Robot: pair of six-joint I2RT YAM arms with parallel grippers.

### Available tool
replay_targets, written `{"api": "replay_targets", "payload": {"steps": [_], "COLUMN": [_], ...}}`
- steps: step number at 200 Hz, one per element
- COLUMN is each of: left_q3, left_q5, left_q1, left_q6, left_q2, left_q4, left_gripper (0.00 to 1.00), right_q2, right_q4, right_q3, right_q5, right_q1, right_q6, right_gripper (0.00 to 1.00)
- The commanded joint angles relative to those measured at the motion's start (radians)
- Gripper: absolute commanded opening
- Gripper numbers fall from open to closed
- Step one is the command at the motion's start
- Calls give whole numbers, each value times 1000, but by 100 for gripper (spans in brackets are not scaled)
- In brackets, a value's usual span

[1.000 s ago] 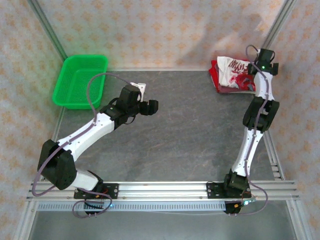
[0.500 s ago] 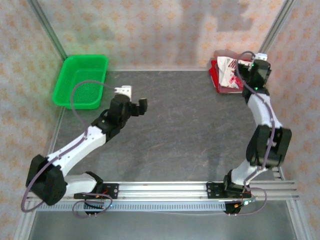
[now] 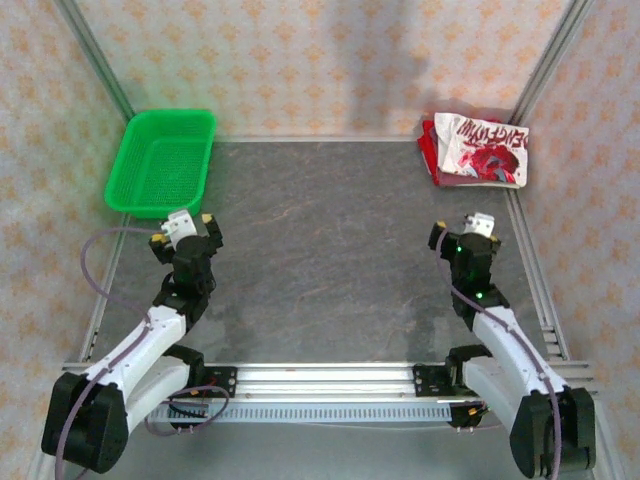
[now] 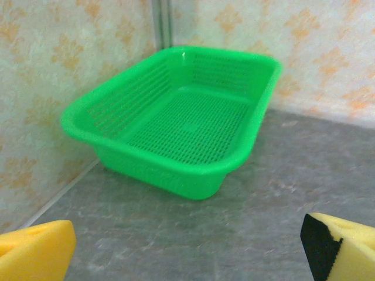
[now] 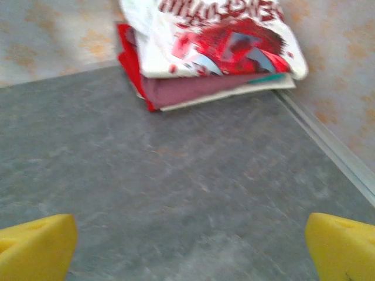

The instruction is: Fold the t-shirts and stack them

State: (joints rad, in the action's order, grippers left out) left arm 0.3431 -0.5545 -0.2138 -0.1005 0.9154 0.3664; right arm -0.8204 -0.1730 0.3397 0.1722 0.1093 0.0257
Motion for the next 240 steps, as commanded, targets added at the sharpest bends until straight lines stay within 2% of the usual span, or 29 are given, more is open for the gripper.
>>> {"api": "replay_targets", "payload": {"steps": [1, 13, 22, 55, 71, 95, 125, 143, 175, 183, 198, 210, 240], "left_q3": [-42, -43, -24, 75, 59, 27, 92, 81, -40, -21, 39, 73, 83], "left_q5": [-41, 22, 19, 39, 83, 193, 246, 306, 458, 475, 531, 578, 559], "left_q1": [13, 32, 38, 63, 66, 85, 92, 93, 98, 102, 139, 187, 200], "left_q6": [28, 42, 38, 50, 74, 104, 120, 142, 193, 201, 178, 131, 113], "left_q2": [68, 133, 189, 360, 382, 423, 528, 525, 498, 525, 574, 579, 582], "left_q4": [108, 150, 155, 125, 208, 361, 333, 342, 522, 517, 454, 395, 375], "left_gripper": [100, 100, 100, 100, 100, 100, 100, 100, 100, 100, 100, 100, 100], "right_q2": [24, -9, -52, -275, -318, -413, -494, -585, -734, -738, -704, -731, -726], "right_q4": [-108, -235, -305, -413, -435, -646, -673, -800, -1002, -977, -768, -677, -681], "right_q3": [-82, -132, -142, -89, -63, -97, -56, -72, -97, -74, 5, 71, 63], "right_q5": [118, 144, 139, 90, 71, 47, -30, -78, -142, -164, -199, -221, -197], "right_q1": [1, 1, 1, 1, 0, -28, -57, -85, -94, -98, -99, -102, -109], "right_q6": [-35, -21, 4, 40, 40, 30, 22, -8, 6, 10, 21, 26, 13], "right_gripper": [99, 99, 99, 99, 99, 99, 99, 99, 99, 99, 99, 99, 99]}}
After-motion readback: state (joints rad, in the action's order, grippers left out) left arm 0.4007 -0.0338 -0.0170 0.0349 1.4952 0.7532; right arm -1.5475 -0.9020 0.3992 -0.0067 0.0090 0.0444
